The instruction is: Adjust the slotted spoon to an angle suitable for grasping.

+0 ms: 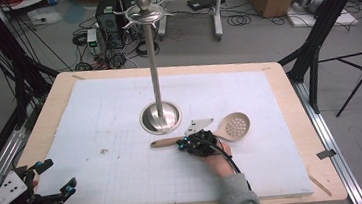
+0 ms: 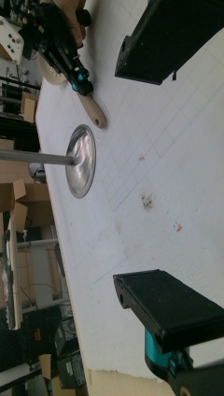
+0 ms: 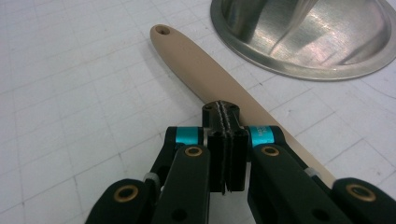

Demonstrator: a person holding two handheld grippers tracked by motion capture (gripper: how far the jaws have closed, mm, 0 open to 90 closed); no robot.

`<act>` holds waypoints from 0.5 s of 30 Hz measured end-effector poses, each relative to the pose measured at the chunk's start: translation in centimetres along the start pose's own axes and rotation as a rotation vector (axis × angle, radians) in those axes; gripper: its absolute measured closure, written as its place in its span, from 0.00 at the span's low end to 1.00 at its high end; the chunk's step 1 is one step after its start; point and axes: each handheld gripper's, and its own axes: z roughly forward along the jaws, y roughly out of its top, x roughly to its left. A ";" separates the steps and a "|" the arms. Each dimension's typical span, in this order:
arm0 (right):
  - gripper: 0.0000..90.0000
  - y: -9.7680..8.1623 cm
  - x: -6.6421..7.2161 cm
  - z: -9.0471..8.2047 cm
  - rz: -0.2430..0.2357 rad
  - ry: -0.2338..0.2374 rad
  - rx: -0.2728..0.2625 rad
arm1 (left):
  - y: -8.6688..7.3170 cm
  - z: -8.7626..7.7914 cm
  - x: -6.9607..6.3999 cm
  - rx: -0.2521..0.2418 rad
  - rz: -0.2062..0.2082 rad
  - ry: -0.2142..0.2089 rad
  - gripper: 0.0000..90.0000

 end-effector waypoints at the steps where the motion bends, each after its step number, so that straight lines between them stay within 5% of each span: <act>1: 1.00 0.0 0.0 0.0 -0.003 0.000 0.000 | 0.0 0.0 0.0 -0.002 -0.001 -0.001 0.04; 15: 1.00 0.1 -1.1 -3.1 0.034 -0.023 -0.090 | 0.0 0.3 0.0 0.000 -0.002 -0.010 0.04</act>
